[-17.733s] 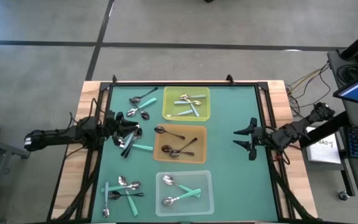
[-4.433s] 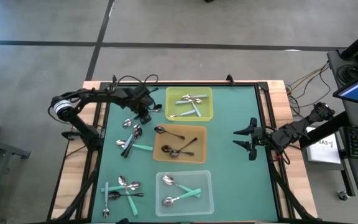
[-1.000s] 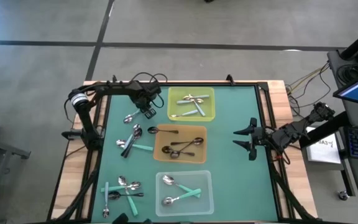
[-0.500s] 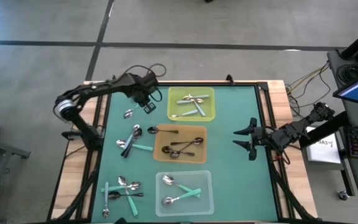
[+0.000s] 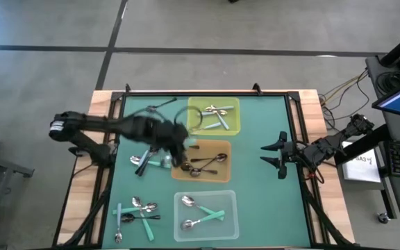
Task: Sort silverware by color (type)
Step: Put the green spoon into the transparent bin
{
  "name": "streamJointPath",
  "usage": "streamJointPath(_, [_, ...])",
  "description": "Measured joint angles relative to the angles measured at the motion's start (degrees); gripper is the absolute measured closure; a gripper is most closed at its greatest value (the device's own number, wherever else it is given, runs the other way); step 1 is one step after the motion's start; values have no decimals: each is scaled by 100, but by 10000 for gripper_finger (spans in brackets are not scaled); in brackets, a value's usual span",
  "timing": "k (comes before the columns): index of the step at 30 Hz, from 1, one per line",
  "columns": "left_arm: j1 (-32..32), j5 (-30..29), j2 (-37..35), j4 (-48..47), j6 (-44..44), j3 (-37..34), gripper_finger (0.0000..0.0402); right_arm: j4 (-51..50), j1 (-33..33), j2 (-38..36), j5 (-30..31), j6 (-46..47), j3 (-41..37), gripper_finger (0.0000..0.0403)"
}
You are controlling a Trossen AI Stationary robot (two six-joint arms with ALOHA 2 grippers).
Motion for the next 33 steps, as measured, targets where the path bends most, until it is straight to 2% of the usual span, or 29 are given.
streamJointPath(5, [-788,87,387,276,-31,535,364,0,1,0,0,0,0,218])
streamJointPath(11, [-1182,860,1290,255,484,1336,364,0,2,0,0,0,0,218])
streamJointPath(15, [-1218,1622,2025,228,870,1933,364,0,2,0,0,0,0,218])
streamJointPath(19, [-1251,2289,2823,-235,1170,2747,364,0,0,0,0,0,0,218])
streamJointPath(26, [-1485,2001,4032,-1728,1436,4386,334,0,0,0,0,0,0,218])
streamJointPath(31, [-1787,1926,4658,-2218,1729,5434,330,0,0,0,0,0,0,218])
streamJointPath(33, [-1891,1879,4788,-2202,1729,5628,330,0,0,0,0,0,0,218])
